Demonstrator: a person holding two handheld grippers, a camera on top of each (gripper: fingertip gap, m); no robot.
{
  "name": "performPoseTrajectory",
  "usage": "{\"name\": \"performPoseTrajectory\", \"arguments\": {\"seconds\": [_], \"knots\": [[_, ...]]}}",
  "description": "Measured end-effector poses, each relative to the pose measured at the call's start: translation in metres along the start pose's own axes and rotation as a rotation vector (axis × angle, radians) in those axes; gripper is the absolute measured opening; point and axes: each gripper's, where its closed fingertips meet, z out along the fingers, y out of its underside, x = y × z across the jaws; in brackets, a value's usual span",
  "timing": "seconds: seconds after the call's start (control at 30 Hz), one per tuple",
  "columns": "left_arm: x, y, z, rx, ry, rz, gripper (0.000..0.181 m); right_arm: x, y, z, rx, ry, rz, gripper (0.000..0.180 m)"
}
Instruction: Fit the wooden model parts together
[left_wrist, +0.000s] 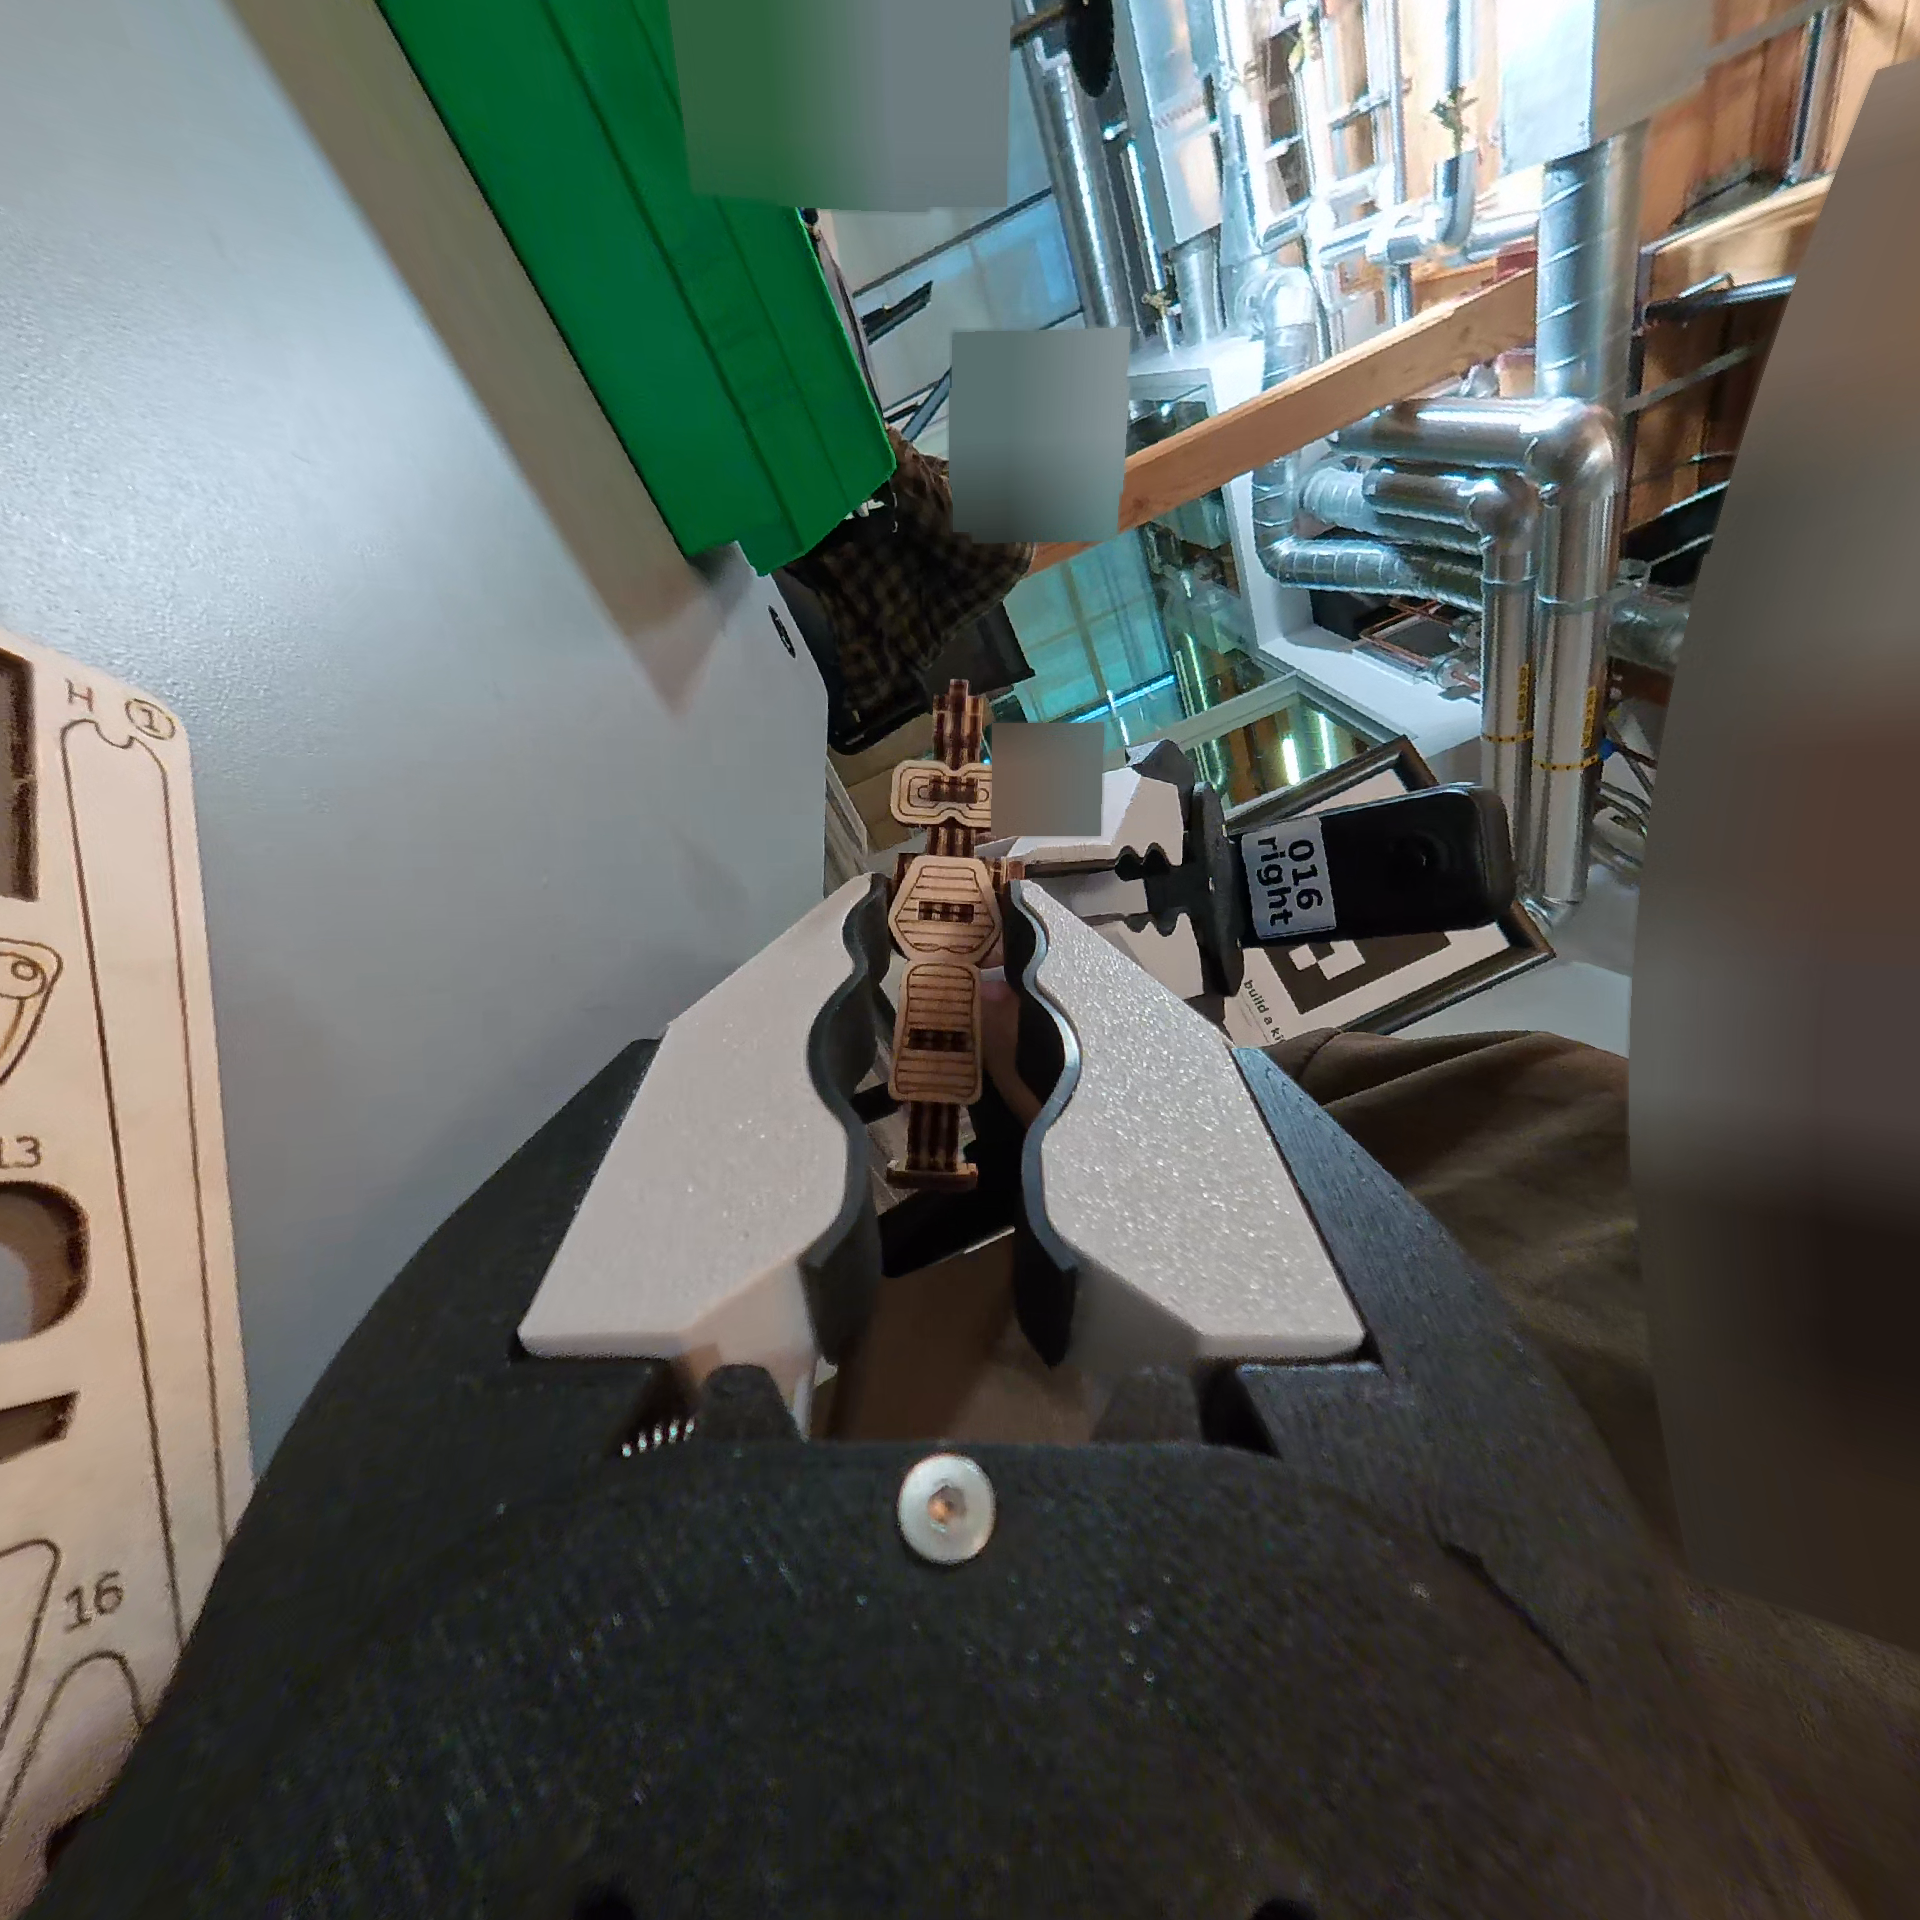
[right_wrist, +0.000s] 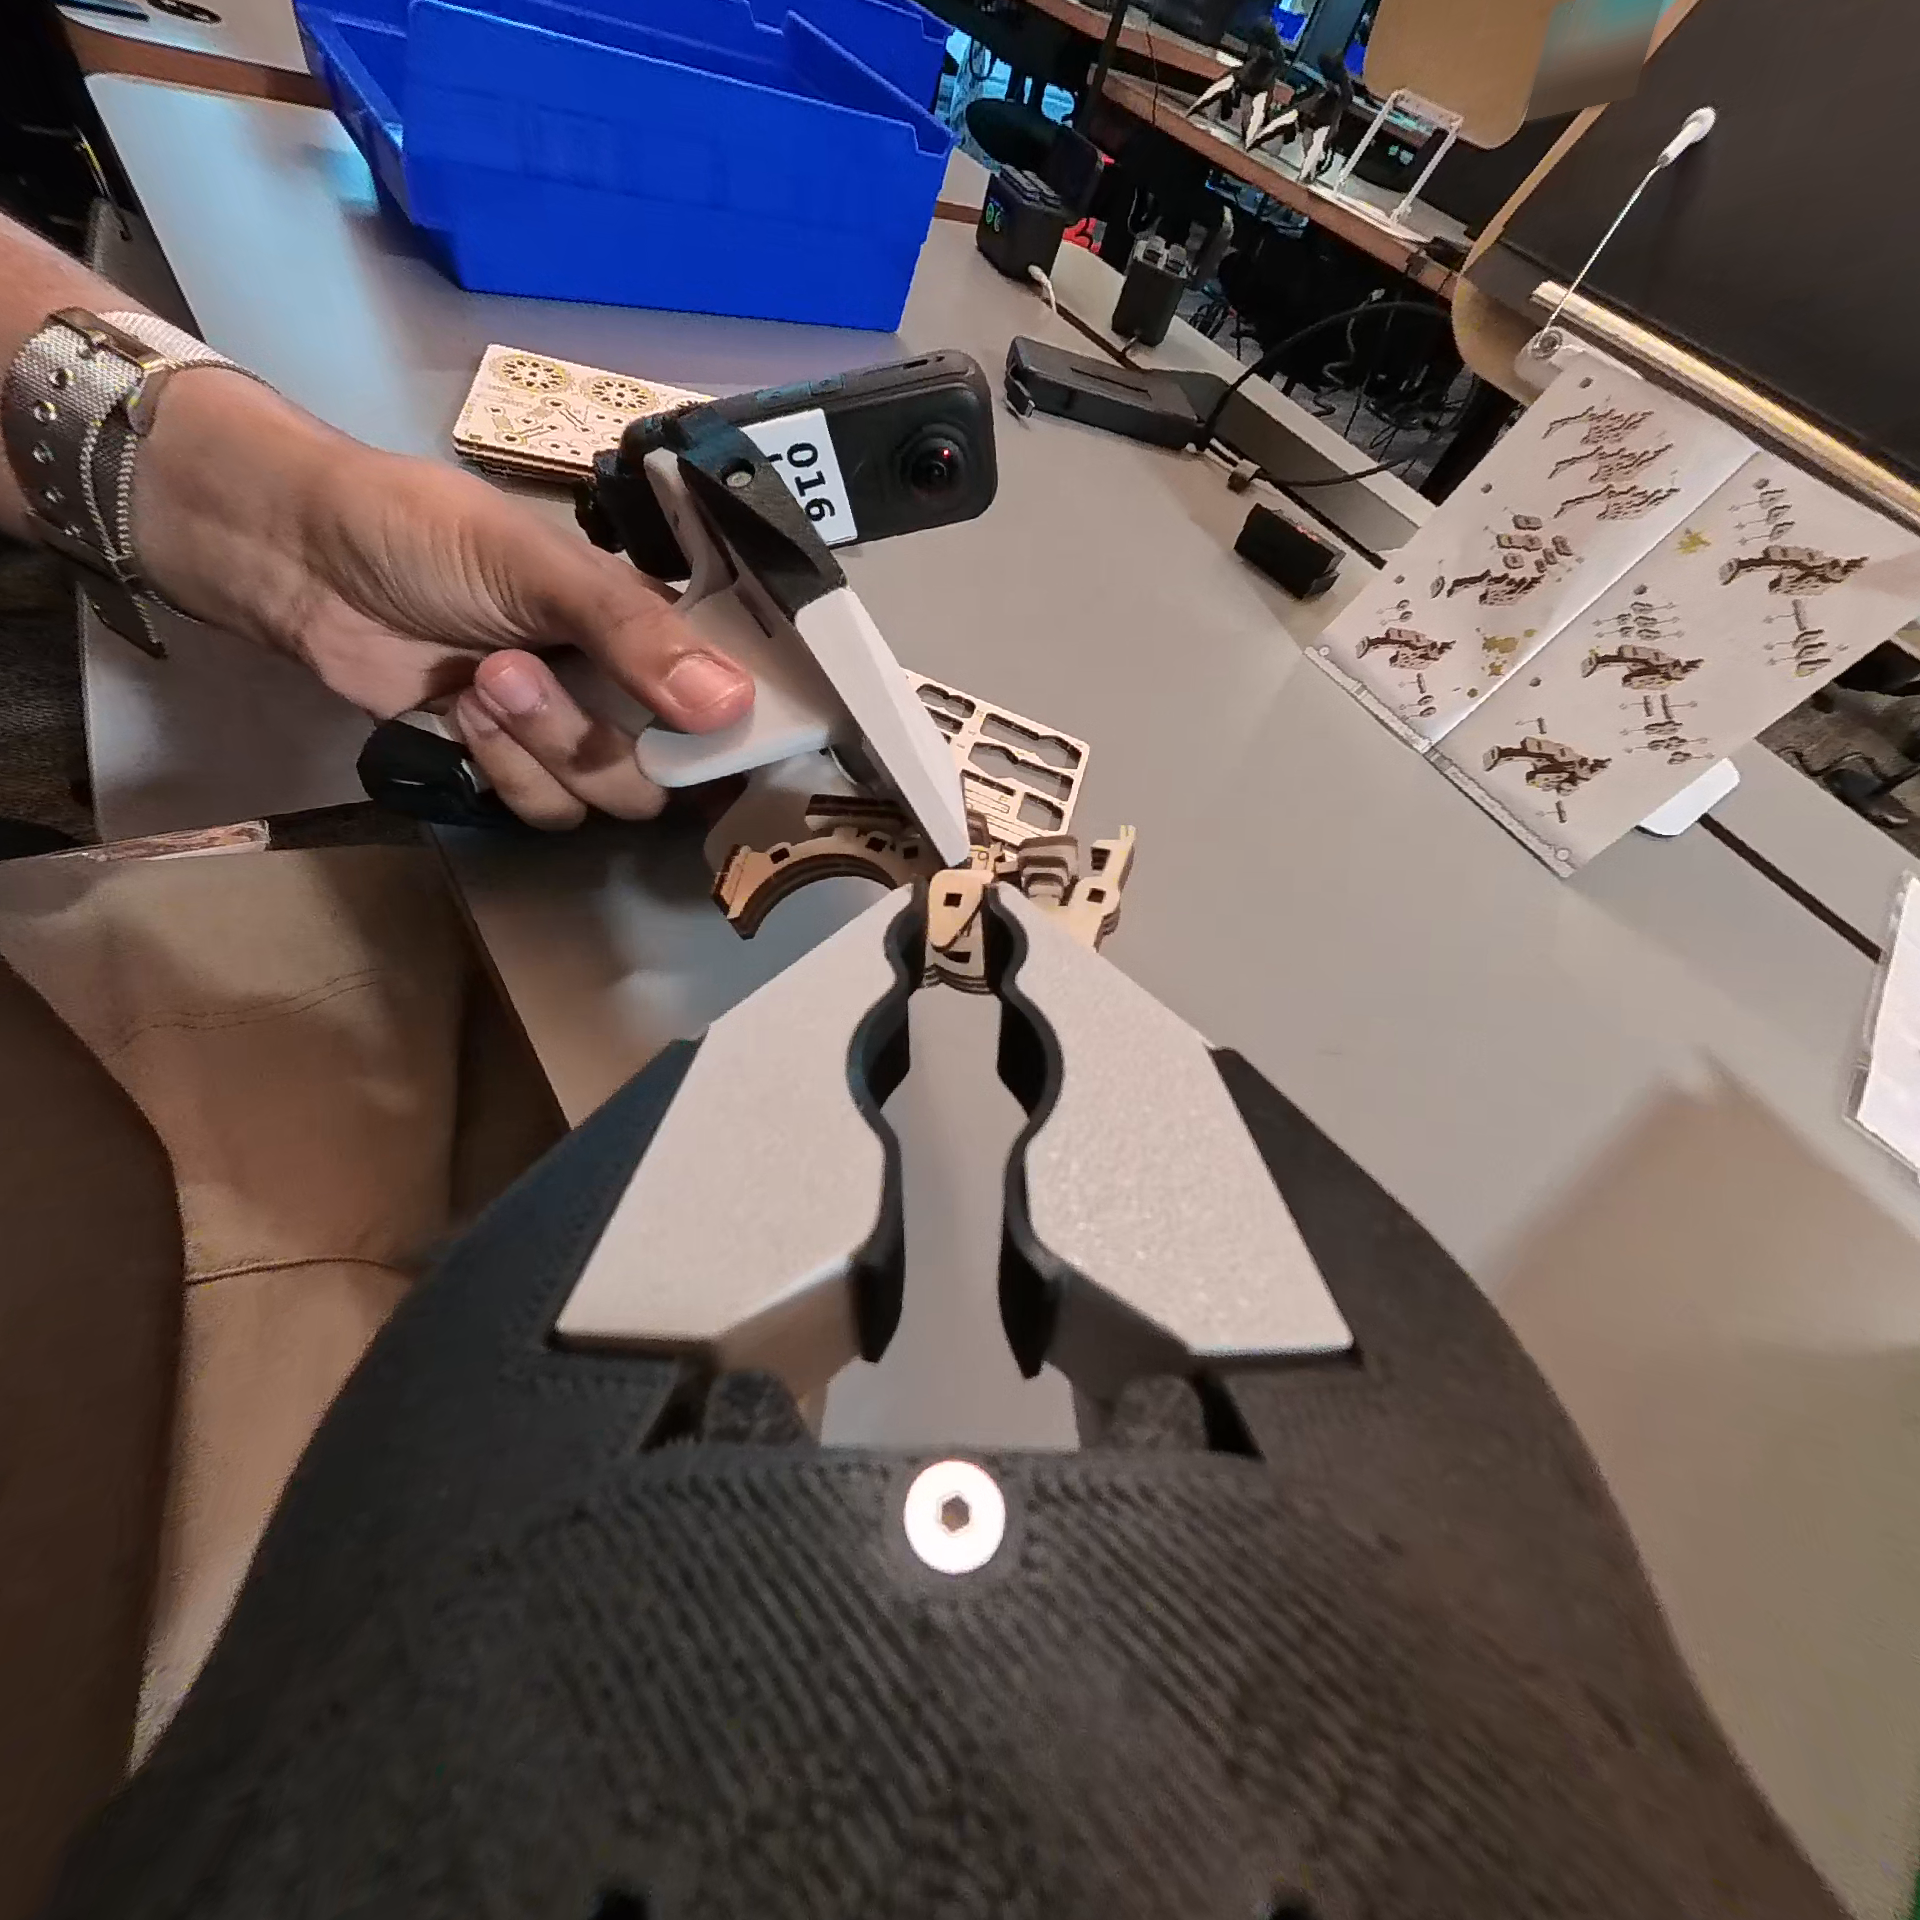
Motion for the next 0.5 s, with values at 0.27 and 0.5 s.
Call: {"name": "performPoseTrajectory", "arguments": {"seconds": [0.27, 0.5], "knots": [[-0.0021, -0.0007, -0.0005, 0.01, -0.011, -0.01, 0.018, 0.0017, 0.0044, 0.0021, -0.011, -0.001, 0.021, 0.009], [-0.0028, -0.0042, -0.0027, 0.033, -0.007, -0.025, 0.018, 0.0036, 0.0029, 0.0012, 0.005, 0.003, 0.034, 0.018]]}}
